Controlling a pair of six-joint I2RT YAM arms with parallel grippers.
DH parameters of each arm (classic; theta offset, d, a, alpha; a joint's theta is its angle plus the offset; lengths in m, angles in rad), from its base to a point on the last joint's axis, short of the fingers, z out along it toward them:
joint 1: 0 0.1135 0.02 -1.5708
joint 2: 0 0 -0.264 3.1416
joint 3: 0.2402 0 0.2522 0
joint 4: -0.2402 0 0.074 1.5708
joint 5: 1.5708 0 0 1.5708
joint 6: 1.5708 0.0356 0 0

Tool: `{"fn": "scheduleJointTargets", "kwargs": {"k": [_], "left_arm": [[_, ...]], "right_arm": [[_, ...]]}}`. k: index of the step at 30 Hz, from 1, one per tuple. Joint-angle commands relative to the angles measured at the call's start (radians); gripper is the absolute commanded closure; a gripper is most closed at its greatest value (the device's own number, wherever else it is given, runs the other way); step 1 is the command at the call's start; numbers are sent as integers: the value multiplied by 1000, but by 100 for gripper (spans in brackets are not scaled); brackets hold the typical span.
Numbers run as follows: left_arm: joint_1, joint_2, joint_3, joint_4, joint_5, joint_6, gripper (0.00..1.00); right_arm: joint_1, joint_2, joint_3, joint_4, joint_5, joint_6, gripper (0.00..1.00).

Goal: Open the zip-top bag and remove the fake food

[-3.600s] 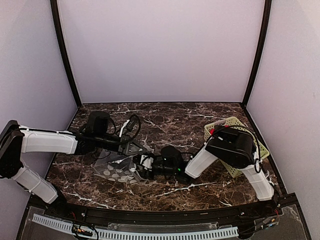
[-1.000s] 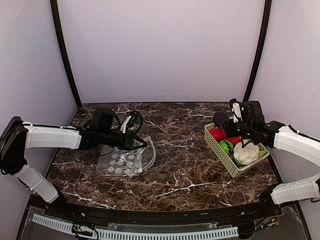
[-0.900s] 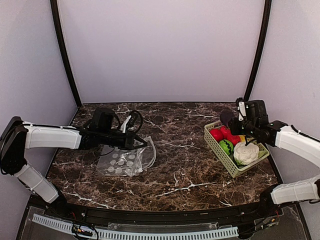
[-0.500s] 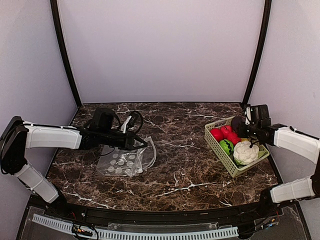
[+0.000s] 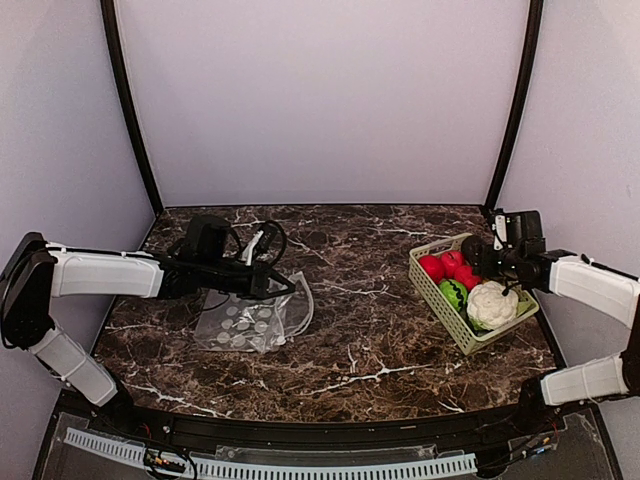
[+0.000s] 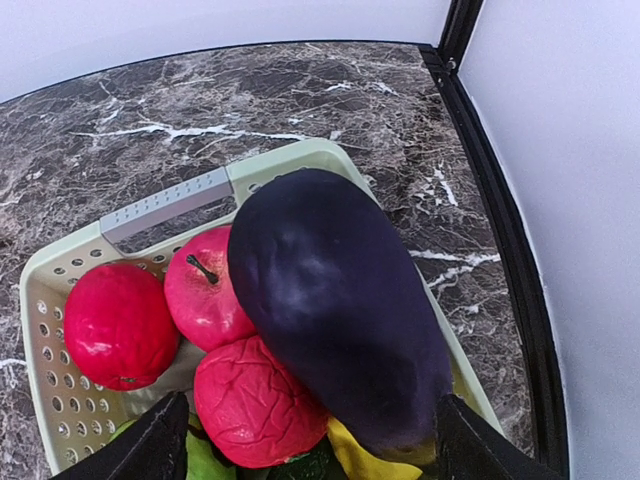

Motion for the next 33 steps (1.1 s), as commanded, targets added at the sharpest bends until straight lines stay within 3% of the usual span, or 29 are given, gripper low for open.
{"fn": "scheduleJointTargets", "kwargs": {"k": [1,4,13,27,33], "left_arm": [[-3,-17,23,-42,7,24,99],[-3,-27,27,-57,0,33,99],[-3,-52,124,-268,-159,154,99],[-3,-14,239,-459,-427,293,98],[-3,53,233,-443,-455,306,89]], "right_arm": [[-3,9,18,21,-74,-36,16],[-1,-5,22,39,-134,-44,9],[43,-34,66,30,-235,-78,2],[236,-68,141,58,-488,-42,1],[341,-13,119,116,-551,-18,1]]}}
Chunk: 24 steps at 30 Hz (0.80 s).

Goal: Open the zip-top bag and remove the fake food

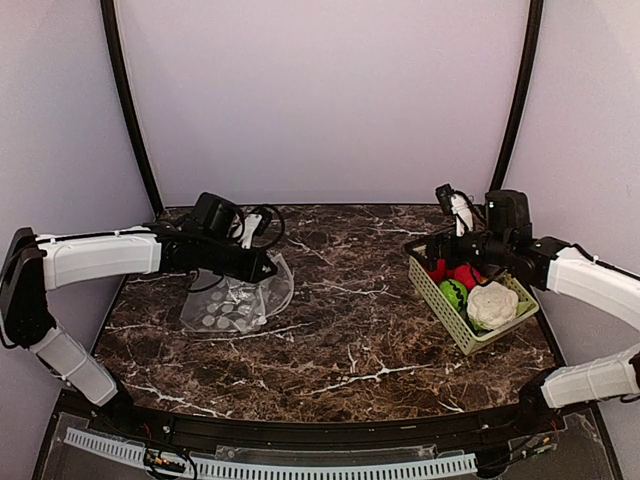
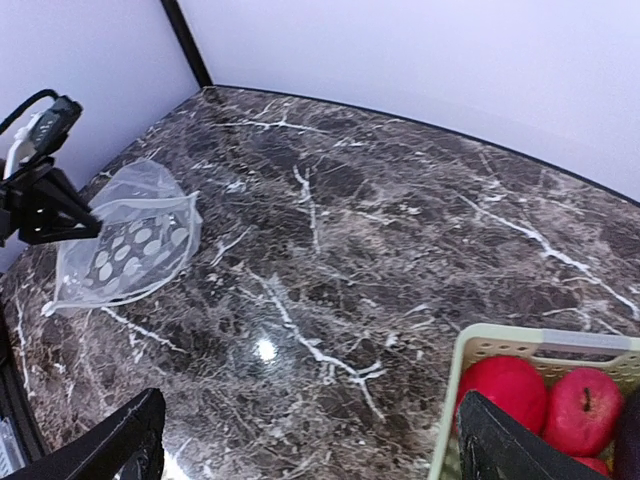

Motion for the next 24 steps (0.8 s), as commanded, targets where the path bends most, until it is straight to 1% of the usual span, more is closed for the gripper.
{"fn": "scheduleJointTargets", "kwargs": {"k": [1,2,3,4,5,6,7,8,9,10,12,15,20,22,24], "left_arm": [[-3,52,14,-44,-48,35,82],[-3,61,16,-43,-45,36,78],[-3,62,16,-41,-37,36,68],[-3,64,17,-33,-33,33,63],[-3,62,17,-30,-31,31,53],[-3,60,18,-23,-30,30,41],[-3,58,19,-21,-27,30,32],[-3,53,21,-17,-28,28,19],[-3,51,23,-16,-26,27,10],[-4,46,27,-12,-19,26,3],[-3,34,33,-7,-6,22,1],[-3,12,54,-7,-6,3,1],[-1,-35,88,-23,-62,-21,1],[-1,-77,74,-10,-99,-22,1],[-1,-151,-9,73,-141,-9,1]], "right_arm": [[74,36,-10,72,-58,37,1],[87,42,-18,82,-58,44,1],[100,48,-25,90,-63,51,1],[111,54,-32,105,-68,60,1],[121,60,-41,129,-73,69,1],[129,67,-49,145,-81,80,1],[137,76,-54,158,-88,89,1],[144,86,-58,170,-89,96,1],[151,97,-61,179,-90,104,1],[158,109,-61,186,-95,108,1],[167,139,-49,193,-117,112,1],[178,194,-2,185,-134,128,1],[179,220,66,166,-130,150,1],[179,196,65,173,-112,141,1],[178,154,42,193,-90,134,1]]}}
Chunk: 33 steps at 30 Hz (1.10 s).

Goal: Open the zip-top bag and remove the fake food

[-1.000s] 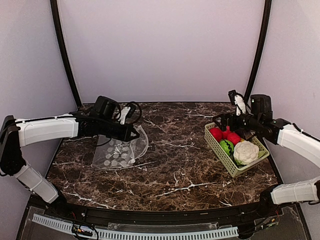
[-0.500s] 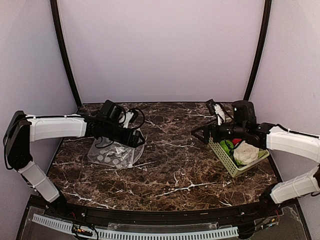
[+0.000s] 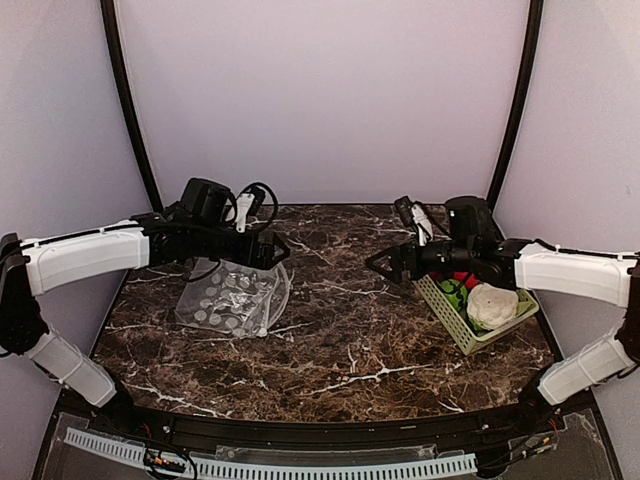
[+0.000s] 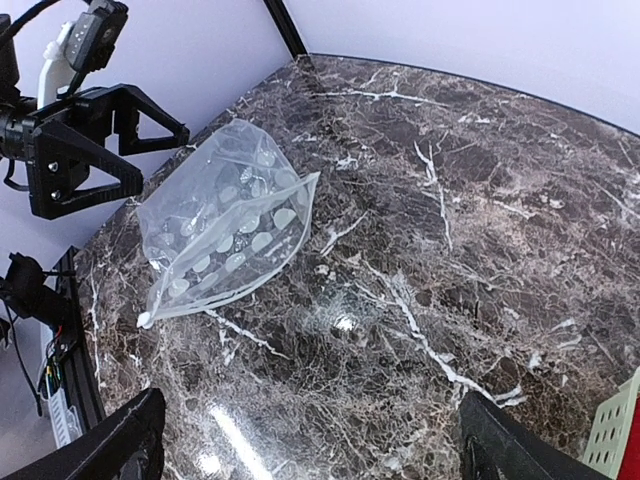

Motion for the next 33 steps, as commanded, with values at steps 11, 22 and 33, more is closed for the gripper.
{"fn": "scheduleJointTargets", "kwargs": {"k": [11,22,33], "left_arm": [[2,-592,-394,186,-443,-28,1],[3,-1097,-628,86,-794,-78,1],[1,-1338,-684,31,-955,-3,1]], "right_arm": [[5,-489,-249,149,309,14,1],[4,-1030,-519,165,478,47,1],[4,-1356,-605,124,525,19,1]]}}
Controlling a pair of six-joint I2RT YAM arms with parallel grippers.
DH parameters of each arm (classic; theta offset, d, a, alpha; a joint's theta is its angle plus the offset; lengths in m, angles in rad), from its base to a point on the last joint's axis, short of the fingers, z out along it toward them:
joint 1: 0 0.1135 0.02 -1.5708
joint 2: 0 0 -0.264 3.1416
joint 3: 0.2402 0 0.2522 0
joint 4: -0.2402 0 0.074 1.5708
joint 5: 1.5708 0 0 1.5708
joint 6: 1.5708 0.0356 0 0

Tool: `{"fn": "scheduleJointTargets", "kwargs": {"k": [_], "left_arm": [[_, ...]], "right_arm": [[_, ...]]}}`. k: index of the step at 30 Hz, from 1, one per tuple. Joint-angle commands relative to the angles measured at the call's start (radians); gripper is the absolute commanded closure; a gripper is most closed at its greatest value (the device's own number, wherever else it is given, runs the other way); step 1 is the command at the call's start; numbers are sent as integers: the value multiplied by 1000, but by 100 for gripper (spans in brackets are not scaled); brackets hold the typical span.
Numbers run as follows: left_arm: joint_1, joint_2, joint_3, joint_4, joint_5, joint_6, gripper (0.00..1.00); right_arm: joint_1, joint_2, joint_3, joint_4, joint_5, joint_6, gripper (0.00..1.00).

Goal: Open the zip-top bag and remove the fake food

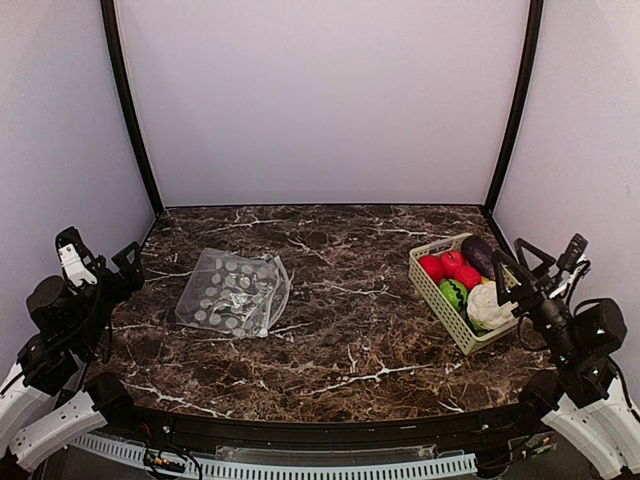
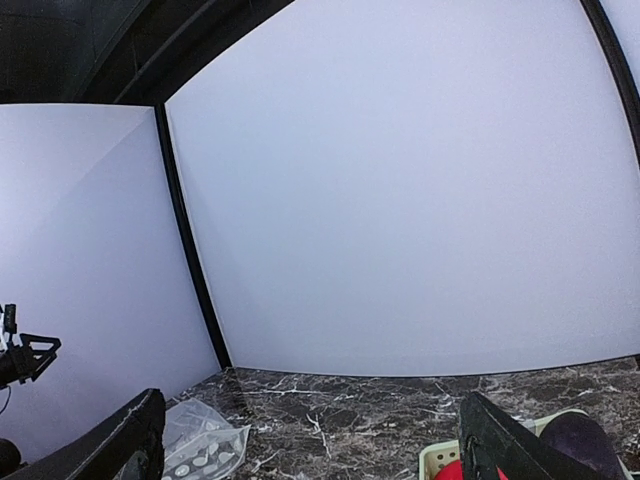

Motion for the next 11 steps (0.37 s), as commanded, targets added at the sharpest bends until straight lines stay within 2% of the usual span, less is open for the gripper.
{"fn": "scheduleJointTargets", "kwargs": {"k": [1,7,11], "left_arm": [[1,-50,21,-74,-107,37,1],[0,-146,-8,-94,-108,29,1],[0,-125,-7,-88,-193,16,1]], "right_arm": [[4,-14,21,-25,34,-19,1],[3,-14,95,-94,68,-87,1],[4,-14,105,-122,106,-98,1]]}}
